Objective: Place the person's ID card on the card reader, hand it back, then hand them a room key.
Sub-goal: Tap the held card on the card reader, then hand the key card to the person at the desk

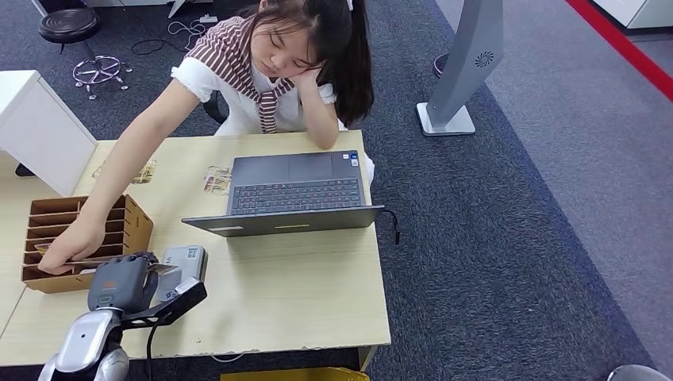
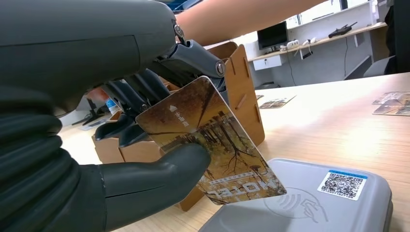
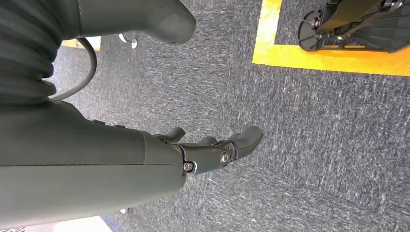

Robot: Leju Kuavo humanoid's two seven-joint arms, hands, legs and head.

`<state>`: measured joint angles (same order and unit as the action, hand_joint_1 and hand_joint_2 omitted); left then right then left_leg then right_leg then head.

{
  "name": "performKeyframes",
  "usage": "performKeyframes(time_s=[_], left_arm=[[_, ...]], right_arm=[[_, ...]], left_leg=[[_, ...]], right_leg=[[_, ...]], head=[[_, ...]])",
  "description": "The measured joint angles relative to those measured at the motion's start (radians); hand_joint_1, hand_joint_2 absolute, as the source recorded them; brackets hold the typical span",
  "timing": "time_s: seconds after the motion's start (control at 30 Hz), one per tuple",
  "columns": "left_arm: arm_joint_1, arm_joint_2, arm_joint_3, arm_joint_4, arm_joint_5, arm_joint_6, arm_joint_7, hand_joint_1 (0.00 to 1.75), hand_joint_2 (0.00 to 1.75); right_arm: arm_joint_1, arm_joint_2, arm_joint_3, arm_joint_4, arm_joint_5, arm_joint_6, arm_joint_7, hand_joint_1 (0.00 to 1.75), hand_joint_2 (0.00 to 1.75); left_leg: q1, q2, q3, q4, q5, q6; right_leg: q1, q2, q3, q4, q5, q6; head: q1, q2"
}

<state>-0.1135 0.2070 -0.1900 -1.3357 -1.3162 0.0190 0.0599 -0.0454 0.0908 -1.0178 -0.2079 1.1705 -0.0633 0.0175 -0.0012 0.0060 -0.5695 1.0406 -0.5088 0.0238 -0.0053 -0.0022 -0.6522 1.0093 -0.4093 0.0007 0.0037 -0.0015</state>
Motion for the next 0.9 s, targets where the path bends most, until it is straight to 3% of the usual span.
performKeyframes(time_s=[0.3,0.63,0.9], left_arm=[[0.000,0.007,0.000,0.001,0.006,0.004,0.000,1.75,1.75],[-0.012,-0.020,0.000,-0.081,-0.006,0.184,-0.035,1.75,1.75],[-0.093,-0.029,0.001,-0.167,-0.008,0.226,-0.052,1.75,1.75]], right_arm=[[0.000,0.000,-0.001,0.000,0.000,0.002,-0.002,0.00,1.75],[0.000,0.000,-0.005,0.000,0.004,0.001,-0.010,0.00,1.75],[0.000,0.000,-0.005,0.000,0.025,0.001,-0.020,0.00,1.75]], left_leg=[[0.000,0.000,0.000,0.000,0.000,0.000],[0.000,0.000,0.000,0.000,0.001,0.000],[0.000,0.000,0.000,0.000,0.002,-0.001]], right_leg=[[0.000,0.000,0.000,0.000,0.000,0.000],[0.000,0.000,0.000,0.000,0.000,0.000],[0.000,0.000,0.000,0.000,0.001,0.000]], head=[[0.000,0.000],[0.000,0.000],[0.000,0.000]])
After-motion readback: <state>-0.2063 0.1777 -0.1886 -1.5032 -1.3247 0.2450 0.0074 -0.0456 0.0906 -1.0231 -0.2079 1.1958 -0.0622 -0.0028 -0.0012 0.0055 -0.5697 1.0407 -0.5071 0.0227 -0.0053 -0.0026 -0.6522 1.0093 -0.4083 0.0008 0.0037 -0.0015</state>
